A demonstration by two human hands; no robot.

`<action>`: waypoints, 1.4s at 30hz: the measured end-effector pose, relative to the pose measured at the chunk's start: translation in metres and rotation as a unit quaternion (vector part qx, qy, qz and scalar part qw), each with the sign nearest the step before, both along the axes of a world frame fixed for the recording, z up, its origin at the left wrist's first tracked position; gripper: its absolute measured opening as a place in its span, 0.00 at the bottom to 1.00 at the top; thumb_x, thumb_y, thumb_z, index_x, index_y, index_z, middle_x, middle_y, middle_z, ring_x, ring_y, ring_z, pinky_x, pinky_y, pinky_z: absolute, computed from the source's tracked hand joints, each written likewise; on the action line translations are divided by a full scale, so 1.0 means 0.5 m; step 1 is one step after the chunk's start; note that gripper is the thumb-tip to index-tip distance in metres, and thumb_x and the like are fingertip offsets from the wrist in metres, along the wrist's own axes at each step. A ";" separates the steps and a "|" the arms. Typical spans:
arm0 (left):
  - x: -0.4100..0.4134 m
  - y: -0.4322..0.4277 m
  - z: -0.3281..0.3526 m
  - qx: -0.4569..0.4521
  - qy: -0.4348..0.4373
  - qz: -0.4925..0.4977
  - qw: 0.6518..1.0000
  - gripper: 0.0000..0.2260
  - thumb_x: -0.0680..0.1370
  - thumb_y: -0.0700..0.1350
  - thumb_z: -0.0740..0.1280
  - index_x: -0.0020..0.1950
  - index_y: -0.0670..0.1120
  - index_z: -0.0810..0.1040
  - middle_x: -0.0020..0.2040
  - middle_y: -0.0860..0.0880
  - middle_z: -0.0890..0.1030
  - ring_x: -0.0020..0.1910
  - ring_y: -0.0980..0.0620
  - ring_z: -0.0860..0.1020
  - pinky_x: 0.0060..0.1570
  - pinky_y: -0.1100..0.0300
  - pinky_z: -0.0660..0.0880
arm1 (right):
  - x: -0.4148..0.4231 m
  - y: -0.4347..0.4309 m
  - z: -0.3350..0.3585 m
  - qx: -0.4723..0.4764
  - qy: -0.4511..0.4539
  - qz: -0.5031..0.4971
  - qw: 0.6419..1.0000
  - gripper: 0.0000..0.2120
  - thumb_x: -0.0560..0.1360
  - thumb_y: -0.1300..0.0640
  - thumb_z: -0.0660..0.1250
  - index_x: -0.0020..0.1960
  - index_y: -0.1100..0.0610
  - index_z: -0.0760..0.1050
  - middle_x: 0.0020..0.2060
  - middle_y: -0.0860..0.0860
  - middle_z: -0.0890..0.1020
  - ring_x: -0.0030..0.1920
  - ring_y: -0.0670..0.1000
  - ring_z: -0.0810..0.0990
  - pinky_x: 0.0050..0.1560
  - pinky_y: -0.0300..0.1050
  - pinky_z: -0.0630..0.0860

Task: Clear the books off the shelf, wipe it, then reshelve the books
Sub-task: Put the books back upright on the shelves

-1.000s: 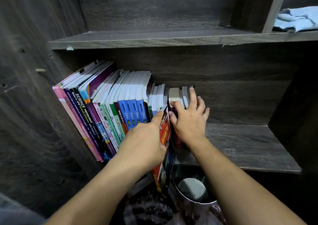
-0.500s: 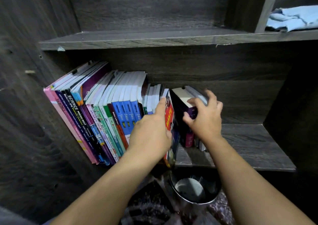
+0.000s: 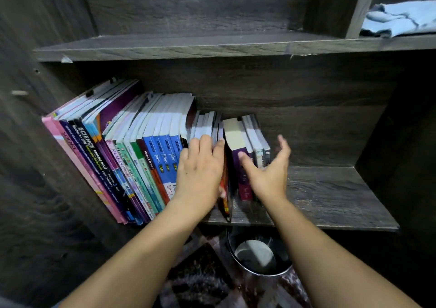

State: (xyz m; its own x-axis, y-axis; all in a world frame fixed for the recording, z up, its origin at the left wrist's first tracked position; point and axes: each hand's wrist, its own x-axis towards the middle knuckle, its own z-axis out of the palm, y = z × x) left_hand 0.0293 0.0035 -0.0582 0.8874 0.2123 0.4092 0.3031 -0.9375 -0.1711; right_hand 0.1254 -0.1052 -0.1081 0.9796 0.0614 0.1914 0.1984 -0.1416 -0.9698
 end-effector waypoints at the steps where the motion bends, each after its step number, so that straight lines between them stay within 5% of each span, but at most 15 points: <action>1: 0.005 0.004 -0.012 0.001 -0.027 0.004 1.000 0.50 0.58 0.57 0.81 0.74 0.43 0.64 0.58 0.46 0.68 0.57 0.47 0.64 0.56 0.53 0.67 | 0.003 0.003 -0.012 0.016 0.057 0.022 0.998 0.42 0.66 0.48 0.76 0.73 0.44 0.57 0.67 0.53 0.70 0.62 0.48 0.72 0.65 0.48 0.69; 4: 0.024 0.011 -0.047 -0.016 -0.098 0.019 0.995 0.47 0.54 0.56 0.82 0.69 0.42 0.71 0.60 0.44 0.71 0.59 0.45 0.66 0.54 0.50 0.70 | 0.013 0.001 -0.024 -0.040 0.153 0.108 0.982 0.34 0.69 0.60 0.71 0.72 0.49 0.61 0.59 0.52 0.78 0.53 0.50 0.78 0.56 0.46 0.73; 7: 0.035 0.011 -0.058 0.004 -0.091 0.045 0.995 0.47 0.57 0.56 0.82 0.71 0.43 0.69 0.64 0.44 0.71 0.61 0.45 0.68 0.55 0.52 0.66 | 0.030 -0.030 -0.014 0.005 0.209 0.177 0.962 0.35 0.70 0.73 0.61 0.74 0.54 0.61 0.49 0.57 0.80 0.45 0.53 0.79 0.47 0.46 0.75; 10: 0.035 0.006 -0.057 0.007 -0.079 0.062 0.995 0.45 0.60 0.53 0.81 0.72 0.44 0.65 0.66 0.44 0.69 0.62 0.45 0.67 0.55 0.53 0.64 | 0.048 -0.076 -0.001 0.055 0.287 0.212 0.932 0.31 0.73 0.73 0.53 0.73 0.53 0.66 0.57 0.64 0.77 0.47 0.55 0.79 0.55 0.52 0.73; 12: 0.035 -0.003 -0.057 -0.007 -0.087 0.047 0.995 0.43 0.64 0.54 0.78 0.74 0.45 0.63 0.68 0.44 0.67 0.64 0.45 0.65 0.56 0.51 0.65 | 0.061 -0.093 0.008 -0.012 0.281 0.206 0.937 0.23 0.78 0.69 0.55 0.69 0.54 0.70 0.59 0.62 0.78 0.43 0.51 0.77 0.51 0.46 0.73; 15: 0.038 -0.028 -0.047 -0.019 -0.108 -0.011 0.994 0.38 0.66 0.53 0.73 0.73 0.45 0.65 0.67 0.45 0.68 0.64 0.45 0.66 0.57 0.46 0.65 | 0.080 -0.108 0.021 -0.157 0.211 0.166 0.950 0.16 0.79 0.67 0.59 0.65 0.59 0.74 0.36 0.54 0.79 0.28 0.47 0.71 0.25 0.30 0.67; 18: 0.048 -0.061 -0.037 -0.048 -0.074 -0.068 0.994 0.35 0.70 0.54 0.68 0.75 0.47 0.62 0.71 0.45 0.66 0.68 0.45 0.64 0.61 0.43 0.62 | 0.104 -0.127 0.016 -0.228 0.180 0.144 0.946 0.17 0.78 0.69 0.56 0.64 0.62 0.74 0.30 0.49 0.72 0.20 0.42 0.69 0.17 0.29 0.59; 22: 0.057 -0.084 -0.035 -0.084 -0.078 -0.062 0.992 0.29 0.72 0.58 0.66 0.71 0.49 0.69 0.69 0.45 0.69 0.69 0.42 0.65 0.59 0.42 0.63 | 0.114 -0.130 0.009 -0.261 0.159 0.151 0.940 0.17 0.78 0.69 0.55 0.64 0.62 0.74 0.33 0.47 0.72 0.30 0.43 0.67 0.21 0.26 0.62; 26: 0.060 -0.095 -0.032 -0.143 -0.165 -0.096 0.971 0.12 0.72 0.50 0.71 0.49 0.45 0.75 0.56 0.44 0.75 0.54 0.43 0.74 0.49 0.48 0.71 | 0.113 -0.124 0.003 -0.260 0.137 0.160 0.942 0.14 0.78 0.67 0.59 0.60 0.57 0.75 0.38 0.52 0.78 0.31 0.47 0.71 0.23 0.30 0.65; 29: 0.035 -0.124 -0.016 -0.248 -0.146 -0.088 0.953 0.10 0.73 0.41 0.68 0.51 0.43 0.70 0.52 0.45 0.70 0.43 0.43 0.77 0.37 0.52 0.73 | 0.110 -0.110 -0.009 -0.261 0.076 0.158 0.949 0.13 0.77 0.67 0.61 0.59 0.60 0.76 0.46 0.54 0.80 0.45 0.50 0.78 0.42 0.32 0.72; 31: 0.025 -0.139 -0.014 -0.274 -0.103 -0.054 0.955 0.16 0.76 0.41 0.64 0.62 0.46 0.65 0.54 0.45 0.68 0.48 0.42 0.78 0.42 0.52 0.70 | 0.111 -0.100 -0.019 -0.339 0.016 0.156 0.927 0.14 0.75 0.63 0.62 0.59 0.54 0.77 0.50 0.55 0.82 0.52 0.54 0.80 0.52 0.39 0.74; 33: 0.024 -0.141 -0.022 -0.253 -0.051 -0.039 0.965 0.31 0.77 0.43 0.63 0.75 0.52 0.51 0.56 0.44 0.70 0.51 0.42 0.78 0.47 0.51 0.72 | 0.105 -0.091 -0.027 -0.475 -0.037 0.133 0.869 0.13 0.75 0.55 0.62 0.59 0.50 0.76 0.56 0.55 0.81 0.57 0.56 0.79 0.55 0.46 0.75; 37: 0.030 -0.123 -0.043 -0.207 -0.052 -0.046 0.976 0.41 0.80 0.43 0.62 0.77 0.58 0.32 0.52 0.45 0.74 0.43 0.45 0.77 0.41 0.53 0.72 | 0.086 -0.086 -0.108 -0.609 -0.058 0.144 0.778 0.22 0.79 0.46 0.56 0.71 0.52 0.66 0.72 0.56 0.66 0.70 0.59 0.66 0.66 0.54 0.67; 39: 0.029 -0.114 -0.047 -0.198 -0.060 -0.053 0.977 0.43 0.80 0.41 0.62 0.75 0.58 0.28 0.50 0.46 0.74 0.38 0.49 0.72 0.37 0.56 0.69 | 0.085 -0.092 -0.164 -0.615 -0.046 0.157 0.772 0.27 0.80 0.44 0.51 0.76 0.53 0.56 0.78 0.54 0.53 0.76 0.58 0.52 0.74 0.56 0.55; 42: 0.022 -0.109 -0.041 -0.223 -0.054 -0.065 0.971 0.43 0.80 0.40 0.63 0.76 0.58 0.29 0.49 0.47 0.73 0.37 0.51 0.68 0.37 0.57 0.68 | 0.093 -0.099 -0.211 -0.592 -0.041 0.142 0.792 0.29 0.81 0.43 0.47 0.79 0.51 0.48 0.79 0.53 0.46 0.78 0.55 0.44 0.76 0.53 0.43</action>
